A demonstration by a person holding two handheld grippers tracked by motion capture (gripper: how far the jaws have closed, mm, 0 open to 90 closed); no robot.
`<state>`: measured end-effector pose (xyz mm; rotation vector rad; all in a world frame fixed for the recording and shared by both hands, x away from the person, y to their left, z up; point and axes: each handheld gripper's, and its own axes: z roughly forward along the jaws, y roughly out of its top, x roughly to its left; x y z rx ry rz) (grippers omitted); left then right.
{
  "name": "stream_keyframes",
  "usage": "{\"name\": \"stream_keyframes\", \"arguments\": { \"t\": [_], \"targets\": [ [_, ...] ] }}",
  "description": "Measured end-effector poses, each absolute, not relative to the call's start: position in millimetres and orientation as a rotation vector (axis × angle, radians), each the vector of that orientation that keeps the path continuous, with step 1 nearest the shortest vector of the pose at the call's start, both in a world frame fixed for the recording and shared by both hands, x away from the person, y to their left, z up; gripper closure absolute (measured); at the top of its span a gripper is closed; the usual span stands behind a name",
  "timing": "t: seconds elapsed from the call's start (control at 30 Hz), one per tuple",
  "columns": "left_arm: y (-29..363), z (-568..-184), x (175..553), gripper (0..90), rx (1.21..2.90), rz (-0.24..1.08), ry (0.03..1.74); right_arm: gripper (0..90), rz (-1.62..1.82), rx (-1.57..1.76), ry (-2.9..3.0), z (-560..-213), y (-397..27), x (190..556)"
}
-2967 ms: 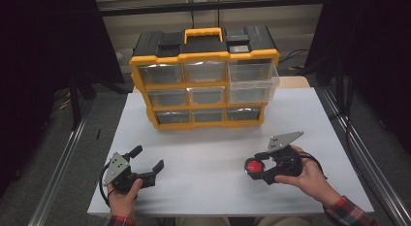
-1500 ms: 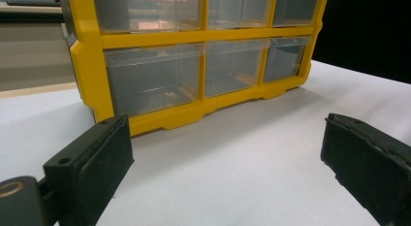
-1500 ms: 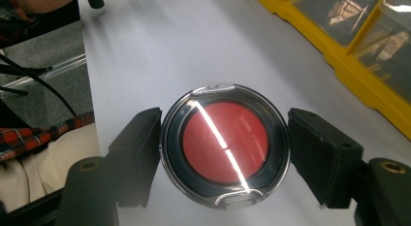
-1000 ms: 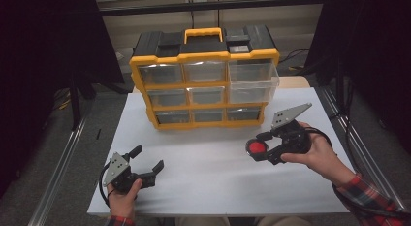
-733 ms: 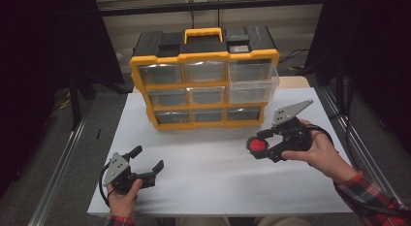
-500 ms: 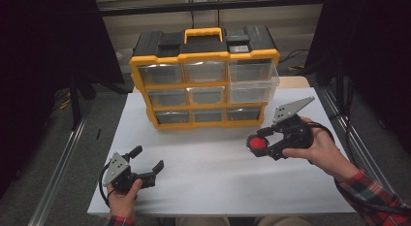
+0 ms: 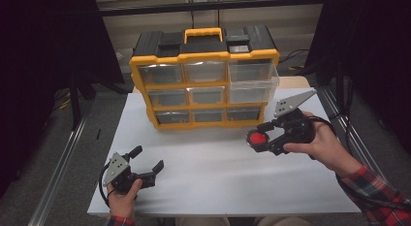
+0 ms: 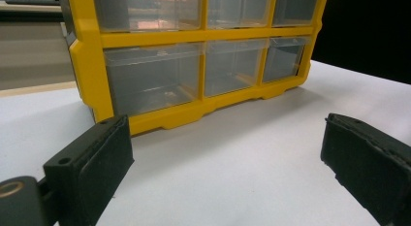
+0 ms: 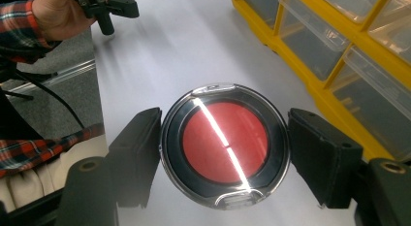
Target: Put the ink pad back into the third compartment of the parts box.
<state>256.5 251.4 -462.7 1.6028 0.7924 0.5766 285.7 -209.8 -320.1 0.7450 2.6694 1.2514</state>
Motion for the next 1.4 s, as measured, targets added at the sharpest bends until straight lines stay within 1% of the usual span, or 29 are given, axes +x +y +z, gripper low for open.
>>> {"name": "stream_keyframes", "arguments": {
  "t": [1.1, 1.4],
  "targets": [
    [250.8, -463.0, 256.7, 3.8, 1.609, 0.570, 0.783, 30.1, 1.261, 0.718, 2.679, -292.7, -207.7, 295.3],
    [250.2, -463.4, 256.3, 3.8, 1.599, 0.574, 0.804, 30.0, 1.239, 0.698, 2.687, -284.3, -205.7, 296.8]
  ]
}}
